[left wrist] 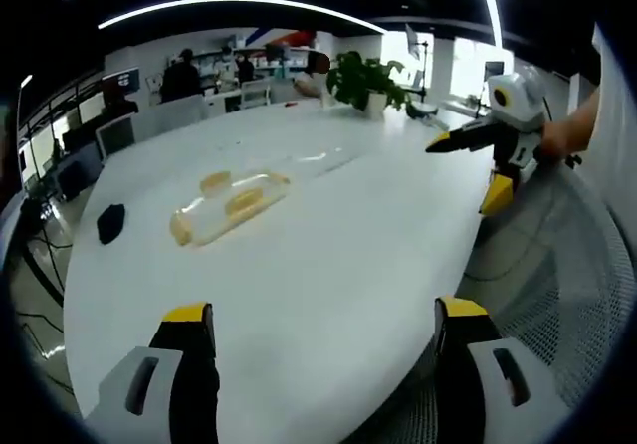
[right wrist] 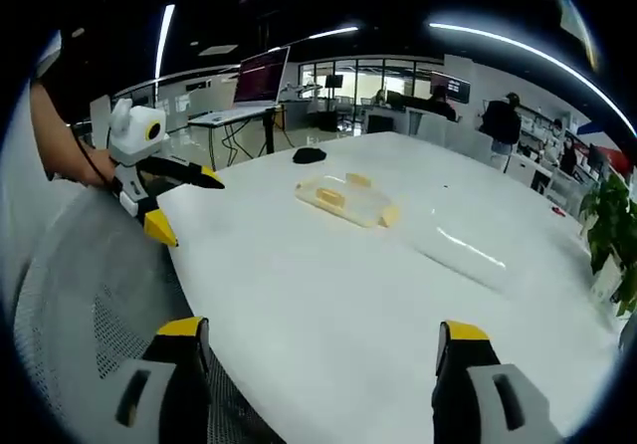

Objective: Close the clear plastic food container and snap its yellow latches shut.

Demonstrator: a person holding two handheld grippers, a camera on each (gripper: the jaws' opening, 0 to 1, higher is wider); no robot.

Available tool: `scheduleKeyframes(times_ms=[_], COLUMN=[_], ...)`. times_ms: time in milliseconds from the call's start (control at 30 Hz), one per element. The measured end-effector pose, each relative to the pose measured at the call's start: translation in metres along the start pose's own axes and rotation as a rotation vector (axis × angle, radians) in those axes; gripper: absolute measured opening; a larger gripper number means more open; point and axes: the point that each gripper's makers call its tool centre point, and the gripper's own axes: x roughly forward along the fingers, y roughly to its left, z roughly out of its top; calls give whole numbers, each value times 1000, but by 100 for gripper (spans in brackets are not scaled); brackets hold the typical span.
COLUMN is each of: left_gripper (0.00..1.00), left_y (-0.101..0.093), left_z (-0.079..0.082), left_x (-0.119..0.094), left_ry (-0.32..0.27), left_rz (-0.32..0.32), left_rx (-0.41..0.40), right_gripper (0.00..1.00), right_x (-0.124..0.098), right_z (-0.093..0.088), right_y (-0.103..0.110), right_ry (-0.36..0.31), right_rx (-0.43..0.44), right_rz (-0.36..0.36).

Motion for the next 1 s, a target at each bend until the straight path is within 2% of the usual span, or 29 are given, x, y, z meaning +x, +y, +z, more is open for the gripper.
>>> scheduleKeyframes(times_ms=[1000], left_gripper=[87], left_y=[-2], left_z=[-3], left_x=[0], left_ry=[15], left_rz=[-6], left_rx=[-2], right_gripper=[94], right_x=[0], right_z=[-2], right_y=[-1], right_ry=[3], right_rx=[9], right_rz=[-1])
